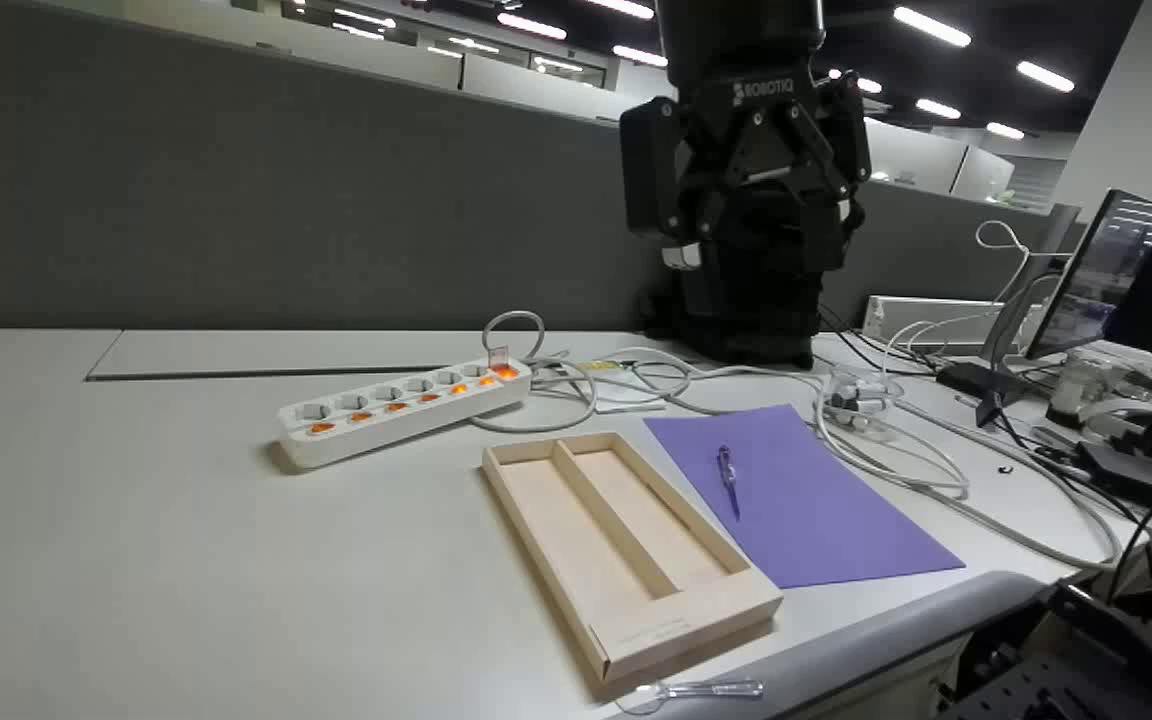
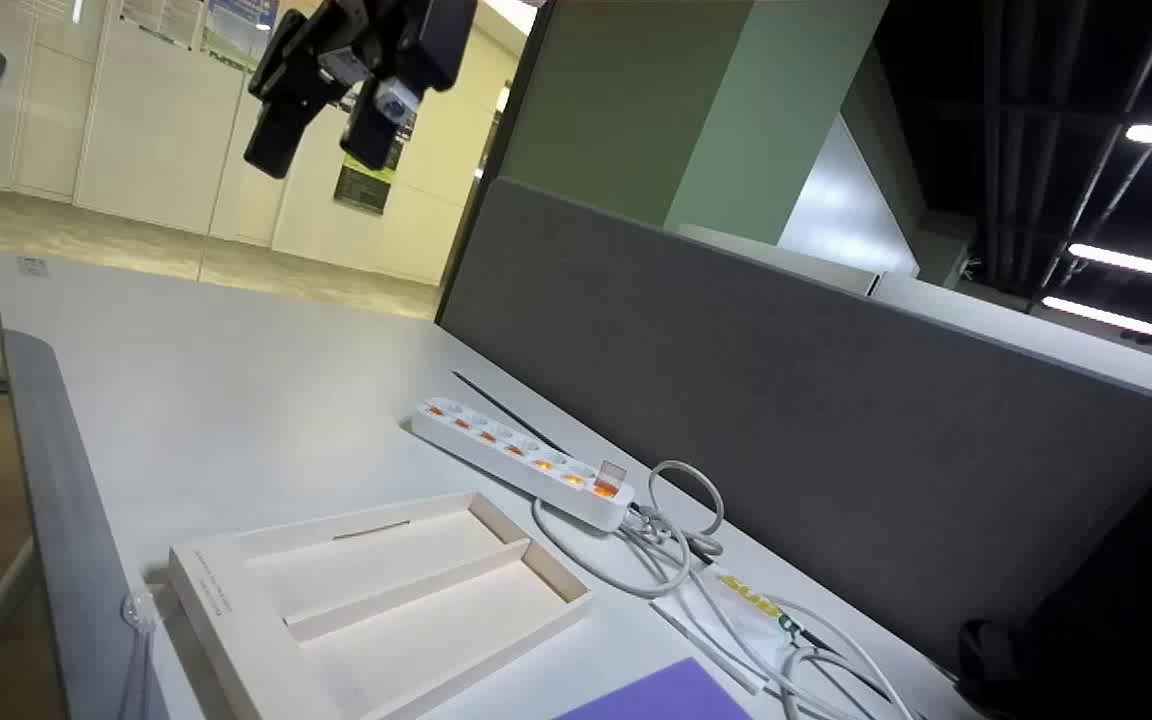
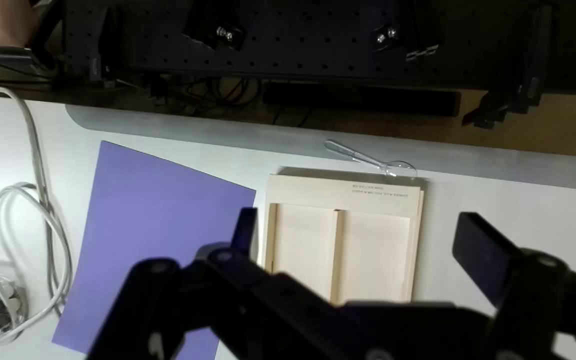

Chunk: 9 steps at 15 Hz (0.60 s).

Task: Take the screwdriver from the purple mat and put it on the tray

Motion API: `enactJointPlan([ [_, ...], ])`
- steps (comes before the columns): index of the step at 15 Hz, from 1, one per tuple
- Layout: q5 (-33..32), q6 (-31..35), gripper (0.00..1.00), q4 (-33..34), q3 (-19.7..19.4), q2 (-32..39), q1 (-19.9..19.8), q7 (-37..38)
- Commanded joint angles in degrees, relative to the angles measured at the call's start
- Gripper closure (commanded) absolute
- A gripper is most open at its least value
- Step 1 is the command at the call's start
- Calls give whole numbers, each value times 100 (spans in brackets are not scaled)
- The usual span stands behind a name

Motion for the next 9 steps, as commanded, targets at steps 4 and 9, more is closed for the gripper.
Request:
enactJointPlan([
  [4,-73,-14,0,10,-170,34,180,72],
  [9,-73,-14,0,10,-170,35,180,72],
])
